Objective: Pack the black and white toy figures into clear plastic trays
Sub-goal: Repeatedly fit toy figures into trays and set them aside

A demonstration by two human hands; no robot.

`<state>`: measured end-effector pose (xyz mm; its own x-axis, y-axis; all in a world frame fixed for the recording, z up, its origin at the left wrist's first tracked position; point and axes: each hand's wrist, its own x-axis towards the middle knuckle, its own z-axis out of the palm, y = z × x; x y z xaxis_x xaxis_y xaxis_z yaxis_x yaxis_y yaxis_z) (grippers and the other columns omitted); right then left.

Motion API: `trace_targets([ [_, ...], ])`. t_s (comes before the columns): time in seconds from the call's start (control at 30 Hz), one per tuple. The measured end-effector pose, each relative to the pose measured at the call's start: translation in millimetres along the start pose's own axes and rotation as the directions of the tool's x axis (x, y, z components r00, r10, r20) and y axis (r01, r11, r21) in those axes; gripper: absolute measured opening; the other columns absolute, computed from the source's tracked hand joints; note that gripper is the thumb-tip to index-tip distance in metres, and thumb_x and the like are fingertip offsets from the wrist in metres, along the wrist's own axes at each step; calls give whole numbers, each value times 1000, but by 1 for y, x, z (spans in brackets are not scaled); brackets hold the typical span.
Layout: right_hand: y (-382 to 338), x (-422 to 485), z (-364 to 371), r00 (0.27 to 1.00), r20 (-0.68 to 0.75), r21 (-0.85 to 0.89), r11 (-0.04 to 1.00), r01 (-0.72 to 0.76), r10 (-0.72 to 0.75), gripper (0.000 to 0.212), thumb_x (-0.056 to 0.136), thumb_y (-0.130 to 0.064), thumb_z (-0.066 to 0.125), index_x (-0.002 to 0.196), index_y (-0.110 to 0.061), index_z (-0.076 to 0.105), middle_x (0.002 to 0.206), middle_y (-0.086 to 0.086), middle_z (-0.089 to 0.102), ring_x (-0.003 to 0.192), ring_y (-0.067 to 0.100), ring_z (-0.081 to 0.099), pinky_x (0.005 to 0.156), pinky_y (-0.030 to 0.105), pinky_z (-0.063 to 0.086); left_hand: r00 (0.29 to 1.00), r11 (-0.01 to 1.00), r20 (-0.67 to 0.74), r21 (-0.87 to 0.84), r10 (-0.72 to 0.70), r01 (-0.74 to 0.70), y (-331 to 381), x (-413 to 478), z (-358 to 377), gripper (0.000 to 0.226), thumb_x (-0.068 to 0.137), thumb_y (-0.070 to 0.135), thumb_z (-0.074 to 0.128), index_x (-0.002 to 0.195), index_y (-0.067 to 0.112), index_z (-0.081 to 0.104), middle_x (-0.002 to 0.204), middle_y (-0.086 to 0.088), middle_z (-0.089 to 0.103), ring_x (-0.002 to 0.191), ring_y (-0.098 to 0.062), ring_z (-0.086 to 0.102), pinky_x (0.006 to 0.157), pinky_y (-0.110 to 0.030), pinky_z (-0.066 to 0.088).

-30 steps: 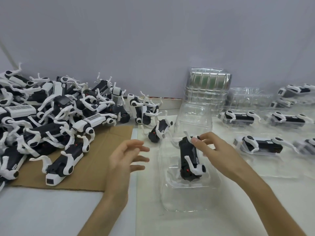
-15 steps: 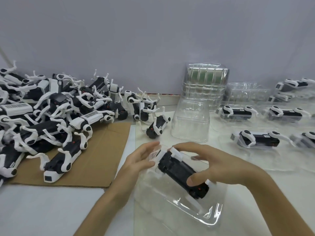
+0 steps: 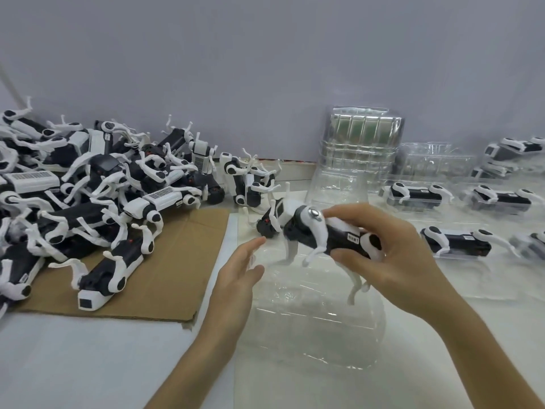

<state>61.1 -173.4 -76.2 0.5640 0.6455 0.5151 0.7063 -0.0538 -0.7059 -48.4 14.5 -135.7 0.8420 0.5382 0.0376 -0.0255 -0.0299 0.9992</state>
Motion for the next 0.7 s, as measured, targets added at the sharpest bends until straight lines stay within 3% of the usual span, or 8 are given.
trace_targets([
  [0.17,2,-1,9,993,112,-10,999,-37,37,50,81,9,73,114,-29,72,114,-20,70,112,2,62,90,8,43,1000,1000,-2,-11,0,0,2,-1,0,48,97,1,47,122,39,63,132,23,59,129,6,45,103,-20,34],
  [0.3,4,-1,8,989,118,39,995,-89,84,49,82,7,72,112,-32,73,110,-21,70,103,3,65,70,6,48,1000,1000,-2,1,-3,3,3,-2,0,48,97,1,45,124,37,63,134,19,59,132,1,45,107,-23,33],
  [0.47,5,0,11,988,130,46,995,-86,80,49,81,6,72,111,-33,73,113,-20,70,112,4,63,90,15,47,1000,1000,-10,-8,-18,18,4,-2,2,49,98,0,45,119,41,63,130,20,61,133,-3,47,111,-28,36],
  [0.53,5,-1,13,988,129,48,995,-88,82,50,81,4,73,113,-34,73,112,-19,71,110,6,64,90,16,47,1000,1000,-15,-11,-24,23,5,-3,2,48,99,1,45,118,41,63,129,21,62,131,-2,48,109,-25,38],
  [0.63,5,-2,18,976,182,40,991,-130,121,56,82,3,73,112,-44,72,107,-20,71,100,7,67,84,19,51,1000,1000,-3,-13,-19,19,4,-2,1,44,99,1,44,126,30,63,129,13,64,127,-7,54,112,-35,38],
  [0.7,8,-2,17,973,185,-41,991,-130,135,59,81,4,72,108,-48,71,107,-25,69,101,3,65,85,18,50,1000,1000,-7,3,-12,12,5,-2,1,45,99,1,46,121,36,63,128,19,61,125,0,51,106,-22,39],
])
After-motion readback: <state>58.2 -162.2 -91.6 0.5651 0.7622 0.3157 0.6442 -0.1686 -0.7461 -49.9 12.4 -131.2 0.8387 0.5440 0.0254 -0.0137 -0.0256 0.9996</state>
